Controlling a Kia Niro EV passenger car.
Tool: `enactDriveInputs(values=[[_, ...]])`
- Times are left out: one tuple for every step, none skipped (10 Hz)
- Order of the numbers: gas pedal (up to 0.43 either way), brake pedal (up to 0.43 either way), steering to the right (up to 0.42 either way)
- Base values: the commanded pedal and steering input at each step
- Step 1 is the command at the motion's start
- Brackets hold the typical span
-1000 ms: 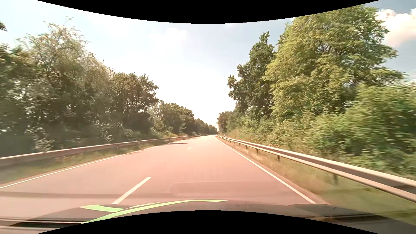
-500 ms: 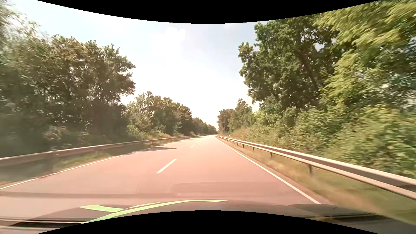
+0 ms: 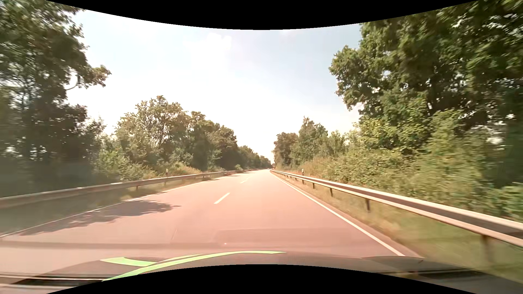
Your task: Follow the waypoints while adhering to traffic rules and regulations
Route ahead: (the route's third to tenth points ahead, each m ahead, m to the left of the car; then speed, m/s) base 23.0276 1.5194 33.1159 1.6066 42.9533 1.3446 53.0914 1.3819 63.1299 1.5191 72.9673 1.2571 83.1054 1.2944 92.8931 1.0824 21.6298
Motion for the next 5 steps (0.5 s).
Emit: enactDriveInputs(values=[[0.157, 0.000, 0.003], [0.150, 0.000, 0.003], [0.150, 0.000, 0.003], [0.150, 0.000, 0.003], [0.150, 0.000, 0.003]])
